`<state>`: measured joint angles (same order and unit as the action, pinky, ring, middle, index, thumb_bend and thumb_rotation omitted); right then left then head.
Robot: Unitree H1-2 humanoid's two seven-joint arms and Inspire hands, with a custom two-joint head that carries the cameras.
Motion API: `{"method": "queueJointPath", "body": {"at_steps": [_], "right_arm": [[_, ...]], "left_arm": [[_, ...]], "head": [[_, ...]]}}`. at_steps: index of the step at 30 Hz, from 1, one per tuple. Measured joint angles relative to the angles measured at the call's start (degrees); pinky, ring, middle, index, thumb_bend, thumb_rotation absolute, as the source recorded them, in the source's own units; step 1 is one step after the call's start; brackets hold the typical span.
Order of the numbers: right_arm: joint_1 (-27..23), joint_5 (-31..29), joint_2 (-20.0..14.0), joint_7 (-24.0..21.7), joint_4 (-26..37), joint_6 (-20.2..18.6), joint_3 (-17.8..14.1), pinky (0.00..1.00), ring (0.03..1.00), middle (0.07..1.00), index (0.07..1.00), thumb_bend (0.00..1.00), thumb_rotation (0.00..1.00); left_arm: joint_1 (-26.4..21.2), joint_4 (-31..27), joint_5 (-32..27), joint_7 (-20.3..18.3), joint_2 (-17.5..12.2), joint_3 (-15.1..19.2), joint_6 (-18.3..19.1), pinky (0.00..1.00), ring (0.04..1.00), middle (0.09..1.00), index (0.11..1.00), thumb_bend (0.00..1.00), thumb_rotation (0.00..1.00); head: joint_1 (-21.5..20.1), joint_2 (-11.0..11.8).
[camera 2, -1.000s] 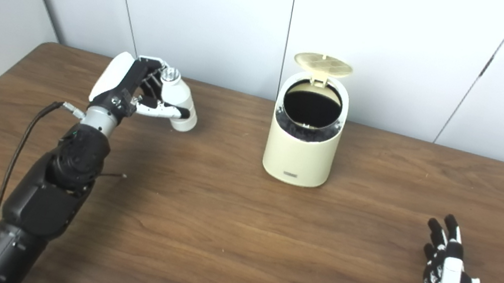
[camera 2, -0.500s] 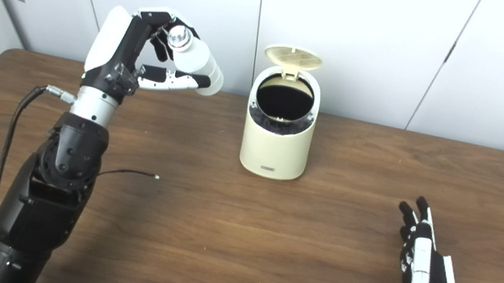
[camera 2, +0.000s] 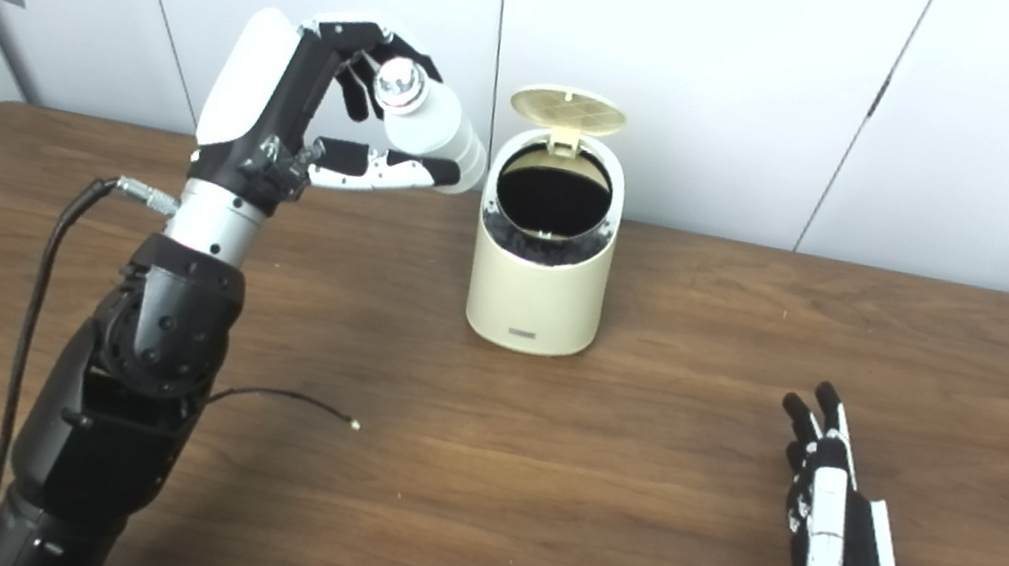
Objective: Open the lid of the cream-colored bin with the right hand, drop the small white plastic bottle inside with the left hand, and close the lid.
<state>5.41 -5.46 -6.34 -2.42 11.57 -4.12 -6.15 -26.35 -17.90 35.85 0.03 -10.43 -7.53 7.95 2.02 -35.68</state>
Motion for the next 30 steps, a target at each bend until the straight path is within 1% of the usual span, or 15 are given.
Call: {"method": "queueJointPath", "body": {"at_steps": [6,10,13,19,22,26,30], "right_arm": [[-0.08,0.9,-0.02,0.1,-0.46,0.02,0.33,1.0,0.997,0.93,0.981,0.63,1.0],[-0.32,1.72,-0.02,0.24,-0.76,0.1,0.52,1.0,1.0,0.93,0.985,0.63,1.0],[-0.53,1.34,0.04,0.14,-1.35,0.69,0.52,1.0,1.0,0.943,0.993,0.62,1.0],[-0.69,0.95,0.24,0.16,-1.99,1.51,0.78,1.0,1.0,0.942,0.985,0.68,1.0],[-0.72,1.34,0.27,0.28,-2.06,1.66,0.9,1.0,1.0,0.944,0.979,0.7,1.0],[-0.79,1.15,0.38,0.34,-2.06,1.56,0.85,1.0,1.0,0.948,0.981,0.7,1.0],[-0.97,1.22,0.75,0.68,-2.15,1.51,0.87,1.0,1.0,0.945,0.984,0.69,1.0]], "left_arm": [[-0.39,3.89,-0.82,0.16,2.14,-0.33,-2.7,0.35,0.406,0.504,0.491,0.5,0.0],[-1.83,6.86,-0.86,0.32,2.67,-0.53,-4.73,0.35,0.399,0.499,0.493,0.5,0.0],[-2.46,8.91,-0.97,1.59,3.38,-0.59,-6.53,0.35,0.402,0.506,0.488,0.5,0.0],[-2.53,12.77,-0.76,2.88,4.09,-1.0,-9.03,0.37,0.417,0.512,0.48,0.5,0.0],[-2.57,14.81,-0.5,4.26,4.32,-1.17,-9.8,0.38,0.419,0.516,0.478,0.5,0.0],[-2.93,16.45,-0.14,4.95,4.43,-1.7,-11.46,0.38,0.417,0.523,0.476,0.5,0.0],[-3.63,18.28,0.35,6.8,4.79,-2.08,-13.06,0.38,0.415,0.525,0.475,0.5,0.0]], "head": [[0.18,0.44],[-0.09,0.62],[-0.09,0.79],[-0.18,1.05],[-0.35,0.97],[-0.53,1.14],[-0.62,1.32]]}}
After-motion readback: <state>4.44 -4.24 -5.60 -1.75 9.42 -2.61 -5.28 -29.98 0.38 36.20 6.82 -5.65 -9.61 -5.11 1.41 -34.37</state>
